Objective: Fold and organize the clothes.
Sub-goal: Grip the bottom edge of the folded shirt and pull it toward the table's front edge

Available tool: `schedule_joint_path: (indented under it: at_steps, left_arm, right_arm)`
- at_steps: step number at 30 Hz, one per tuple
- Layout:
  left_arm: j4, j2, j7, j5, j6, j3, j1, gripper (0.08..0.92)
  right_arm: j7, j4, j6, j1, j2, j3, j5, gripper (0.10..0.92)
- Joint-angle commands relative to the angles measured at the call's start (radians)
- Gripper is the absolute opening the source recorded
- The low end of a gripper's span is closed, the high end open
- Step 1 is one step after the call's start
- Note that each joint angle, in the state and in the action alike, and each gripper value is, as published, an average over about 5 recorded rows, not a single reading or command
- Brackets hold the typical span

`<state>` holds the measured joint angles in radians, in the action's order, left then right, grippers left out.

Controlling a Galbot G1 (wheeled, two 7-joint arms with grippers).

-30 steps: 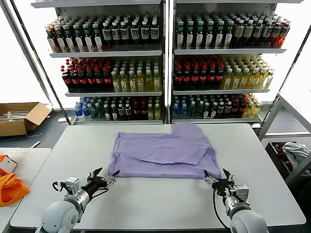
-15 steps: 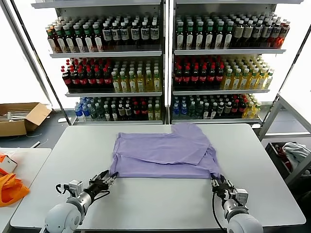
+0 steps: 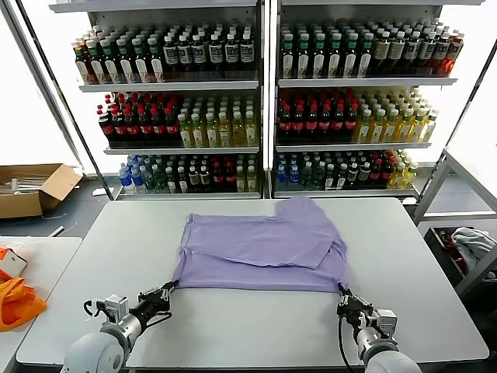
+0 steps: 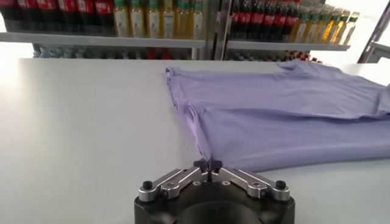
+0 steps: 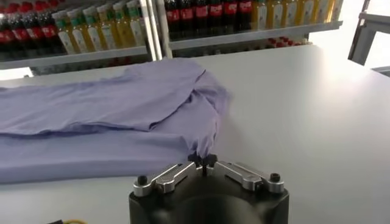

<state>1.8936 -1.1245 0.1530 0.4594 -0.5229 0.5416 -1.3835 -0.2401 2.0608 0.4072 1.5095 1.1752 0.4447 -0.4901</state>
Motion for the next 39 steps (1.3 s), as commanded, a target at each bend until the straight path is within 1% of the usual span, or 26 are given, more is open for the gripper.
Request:
schedule_joint_path:
  at_steps: [1,4,6,9,12,16,18,21,24,29,32,35,39]
  left_arm:
    - [0.085,-0.007,0.004,-0.014,-0.002,0.037,-0.103,0.081]
    - [0.146,-0.040,0.006,-0.018,-0.013,0.078,-0.181,0.081]
    - [0.184,-0.076,0.007,-0.020,-0.019,0.113,-0.233,0.081]
    - [0.225,-0.126,-0.001,-0.022,-0.025,0.158,-0.288,0.081]
    - [0.256,-0.161,-0.014,-0.027,-0.036,0.185,-0.330,0.081]
    - [0.283,-0.183,-0.009,-0.033,-0.052,0.210,-0.375,0.081]
    - [0.289,-0.181,-0.007,-0.032,-0.053,0.222,-0.383,0.081]
    - [0.298,-0.171,-0.008,-0.033,-0.053,0.236,-0.383,0.088]
    - [0.306,-0.162,-0.025,-0.016,-0.053,0.256,-0.378,0.139]
    - [0.289,-0.129,-0.035,0.023,-0.053,0.293,-0.350,0.286]
    - [0.278,-0.102,-0.033,0.029,-0.054,0.308,-0.319,0.373]
    - [0.266,-0.081,-0.032,0.044,-0.054,0.317,-0.270,0.459]
    - [0.226,-0.023,-0.025,0.060,-0.054,0.290,-0.182,0.572]
  right_arm:
    - [0.005,0.092,-0.006,0.092,0.001,0.003,0.028,0.115]
    - [0.017,0.146,-0.031,0.156,0.002,0.012,0.065,0.115]
    - [0.027,0.181,-0.047,0.206,0.008,0.018,0.104,0.115]
    - [0.038,0.212,-0.056,0.277,0.010,0.027,0.150,0.115]
    - [0.052,0.221,-0.063,0.319,0.005,0.043,0.178,0.115]
    - [0.074,0.220,-0.062,0.326,0.002,0.065,0.198,0.116]
    - [0.083,0.218,-0.056,0.322,-0.002,0.066,0.208,0.135]
    - [0.092,0.212,-0.045,0.307,-0.008,0.069,0.220,0.205]
    - [0.108,0.208,-0.039,0.287,-0.014,0.085,0.218,0.292]
    - [0.150,0.198,-0.043,0.236,-0.040,0.146,0.188,0.439]
    - [0.215,0.200,-0.062,0.203,-0.074,0.212,0.169,0.526]
    - [0.280,0.189,-0.072,0.145,-0.115,0.268,0.156,0.613]
    - [0.328,0.125,-0.017,-0.005,-0.168,0.260,0.122,0.725]
